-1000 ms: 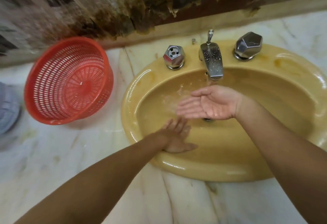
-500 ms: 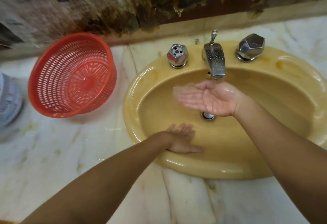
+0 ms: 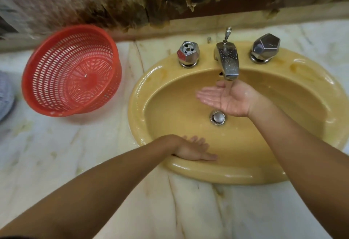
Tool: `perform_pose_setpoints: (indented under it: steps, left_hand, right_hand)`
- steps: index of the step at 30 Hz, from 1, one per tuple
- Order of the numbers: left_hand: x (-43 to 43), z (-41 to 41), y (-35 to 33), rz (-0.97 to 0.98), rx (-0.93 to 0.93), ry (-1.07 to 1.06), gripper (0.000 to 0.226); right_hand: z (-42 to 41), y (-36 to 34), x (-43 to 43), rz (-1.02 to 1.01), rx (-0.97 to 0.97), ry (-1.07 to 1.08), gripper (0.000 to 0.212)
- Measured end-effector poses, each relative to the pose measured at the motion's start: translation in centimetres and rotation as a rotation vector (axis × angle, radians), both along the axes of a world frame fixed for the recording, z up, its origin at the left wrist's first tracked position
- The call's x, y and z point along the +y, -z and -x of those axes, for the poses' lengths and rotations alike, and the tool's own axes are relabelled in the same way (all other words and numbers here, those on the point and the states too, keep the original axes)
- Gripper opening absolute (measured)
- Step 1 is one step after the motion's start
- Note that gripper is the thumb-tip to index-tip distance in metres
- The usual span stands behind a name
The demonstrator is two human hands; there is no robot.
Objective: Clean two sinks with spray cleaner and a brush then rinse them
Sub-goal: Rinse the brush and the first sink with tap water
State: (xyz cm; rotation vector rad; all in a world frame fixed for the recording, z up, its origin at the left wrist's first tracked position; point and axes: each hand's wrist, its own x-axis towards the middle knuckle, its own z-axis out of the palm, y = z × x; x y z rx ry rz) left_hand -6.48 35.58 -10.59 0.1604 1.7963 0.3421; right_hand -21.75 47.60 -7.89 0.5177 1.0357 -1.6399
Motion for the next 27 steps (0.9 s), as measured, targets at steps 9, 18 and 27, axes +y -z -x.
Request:
perform_pose_setpoints:
  steps: [9,18,27]
  left_hand:
    - [-2.6,-0.3,0.9,0.183,0.232,0.105,0.074]
    - [1.4,-0.4,0.0,-0.028,0.013,-0.147,0.074]
    - [-1.7,-0.4,1.6,0.216,0.179,-0.038,0.087]
  right_hand:
    - [-2.6,-0.3,0.9,0.096,-0.065,-0.128,0.034]
    - [-6.2,1.2,3.8,-0.611,0.738,-1.228,0.017]
    - [-8.7,2.3,8.4,-0.714,0.665,-1.678,0.081]
